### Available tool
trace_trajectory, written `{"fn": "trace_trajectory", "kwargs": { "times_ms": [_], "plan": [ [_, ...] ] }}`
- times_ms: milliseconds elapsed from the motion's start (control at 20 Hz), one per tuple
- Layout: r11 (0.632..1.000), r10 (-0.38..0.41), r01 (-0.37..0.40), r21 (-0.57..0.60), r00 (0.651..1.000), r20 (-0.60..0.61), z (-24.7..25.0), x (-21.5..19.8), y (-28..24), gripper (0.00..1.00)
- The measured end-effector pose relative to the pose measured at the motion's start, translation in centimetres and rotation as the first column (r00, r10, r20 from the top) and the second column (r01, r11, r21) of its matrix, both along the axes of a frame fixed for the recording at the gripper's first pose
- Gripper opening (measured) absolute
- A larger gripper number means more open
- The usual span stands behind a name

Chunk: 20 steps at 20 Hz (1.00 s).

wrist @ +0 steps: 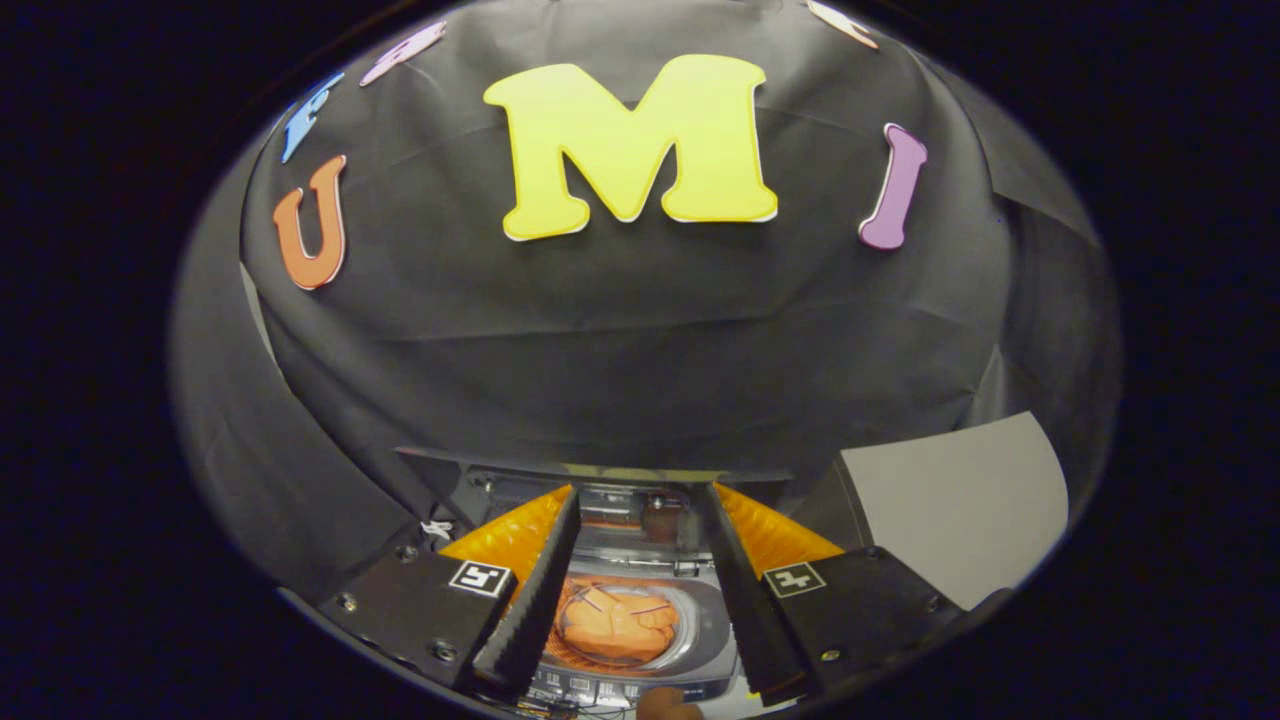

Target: Put the clothes into the washing machine and then close the washing machine lid.

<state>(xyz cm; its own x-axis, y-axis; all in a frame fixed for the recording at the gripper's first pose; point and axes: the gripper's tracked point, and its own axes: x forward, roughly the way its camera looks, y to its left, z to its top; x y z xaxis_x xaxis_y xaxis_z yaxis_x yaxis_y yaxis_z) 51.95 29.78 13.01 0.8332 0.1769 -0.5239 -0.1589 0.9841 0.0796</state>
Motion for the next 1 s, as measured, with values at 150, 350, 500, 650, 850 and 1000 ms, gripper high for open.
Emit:
{"fn": "trace_trajectory", "kwargs": {
  "times_ms": [150,350,500,650,850,1000],
  "plan": [
    [0.999,0.022,-0.022,-0.035,1.000,-0.006,-0.2,3.0,1.0,0.78],
    [0.998,0.036,-0.037,-0.044,0.999,-0.020,-1.5,6.7,2.9,0.78],
    [0.999,0.035,-0.037,-0.029,0.998,-0.051,-3.0,8.8,4.2,0.78],
    [0.999,0.030,-0.031,-0.010,0.997,-0.073,-4.3,10.3,5.1,0.78],
    [1.000,0.016,-0.013,0.027,0.994,-0.113,-5.7,11.2,5.2,0.78],
    [1.000,-0.002,0.003,0.013,0.993,-0.119,-6.9,11.6,4.6,0.78]
  ]
}}
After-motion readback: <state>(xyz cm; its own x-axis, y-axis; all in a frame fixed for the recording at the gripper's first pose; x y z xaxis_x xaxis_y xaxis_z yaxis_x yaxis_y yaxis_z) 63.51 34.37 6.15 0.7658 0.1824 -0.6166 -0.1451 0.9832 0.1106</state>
